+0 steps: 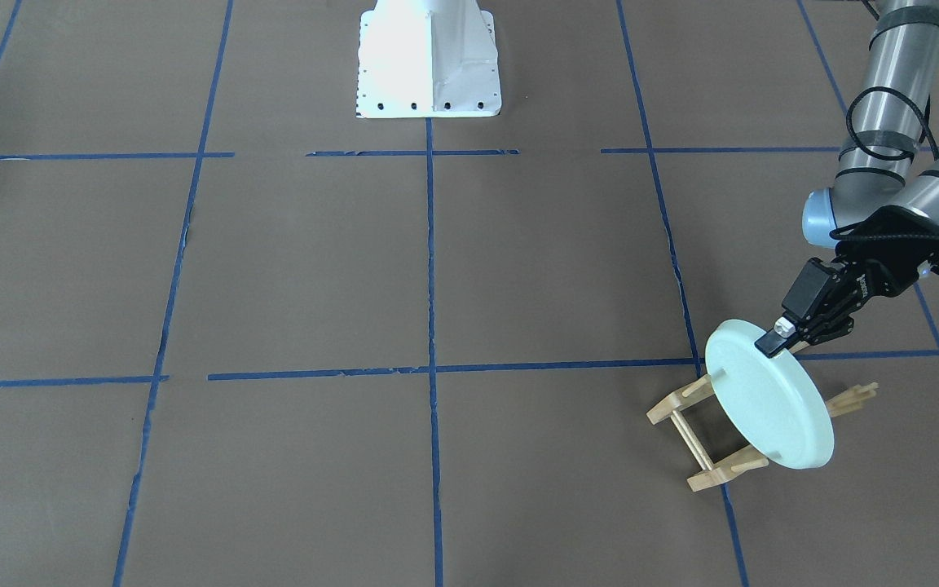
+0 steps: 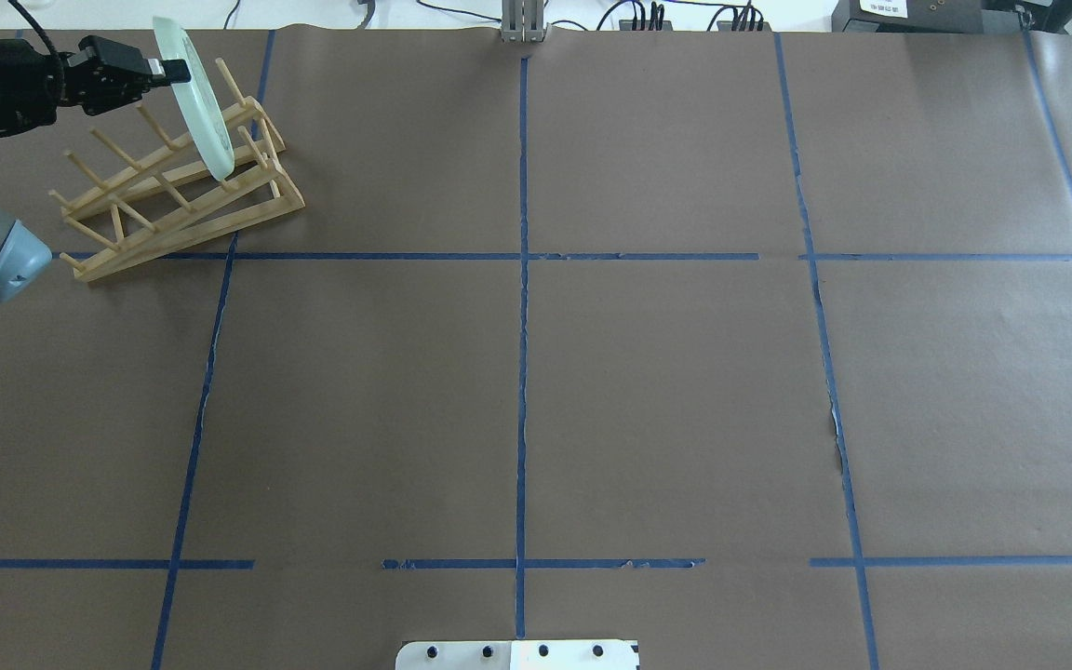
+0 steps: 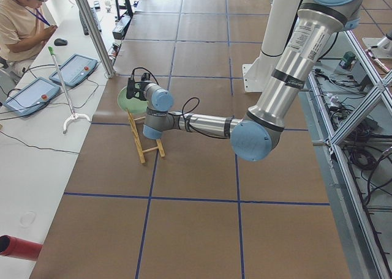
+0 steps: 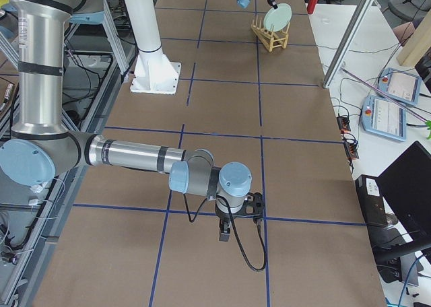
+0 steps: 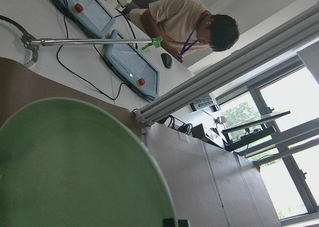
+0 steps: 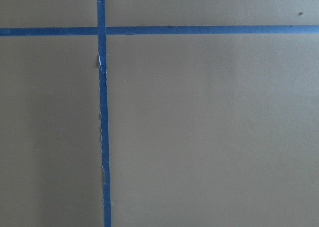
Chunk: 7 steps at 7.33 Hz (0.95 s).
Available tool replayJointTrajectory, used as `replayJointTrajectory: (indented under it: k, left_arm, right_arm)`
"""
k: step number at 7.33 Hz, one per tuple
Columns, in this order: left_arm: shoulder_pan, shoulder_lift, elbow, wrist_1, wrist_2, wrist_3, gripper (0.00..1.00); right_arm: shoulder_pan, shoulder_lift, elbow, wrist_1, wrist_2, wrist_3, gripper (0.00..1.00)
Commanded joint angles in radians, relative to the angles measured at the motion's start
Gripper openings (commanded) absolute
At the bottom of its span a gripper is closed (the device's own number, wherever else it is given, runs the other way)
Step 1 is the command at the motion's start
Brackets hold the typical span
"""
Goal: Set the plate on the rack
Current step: 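Lower the upright plate into a rack slot with the left gripper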
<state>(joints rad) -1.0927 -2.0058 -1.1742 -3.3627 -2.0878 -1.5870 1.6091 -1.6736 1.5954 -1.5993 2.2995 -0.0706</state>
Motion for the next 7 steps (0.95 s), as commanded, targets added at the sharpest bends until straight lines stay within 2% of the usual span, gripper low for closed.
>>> replayJointTrajectory:
  k: [1,5,6,7]
  left_arm:
    - [0.002,-0.007,0.018,0.000,0.000,0.004,0.00]
    - [0.005,-0.014,0.033,0.002,0.011,0.005,0.00]
    - [0.007,-0.016,0.034,0.003,0.025,0.005,0.12]
    - [0.014,-0.017,0.033,0.006,0.031,0.005,0.61]
  right_arm:
    - [0.000,0.000,0.000,0.001,0.000,0.000,1.00]
    - [0.000,0.000,0.000,-0.001,0.000,0.000,1.00]
    - [0.000,0.000,0.000,0.001,0.000,0.000,1.00]
    - [0.000,0.000,0.000,0.001,0.000,0.000,1.00]
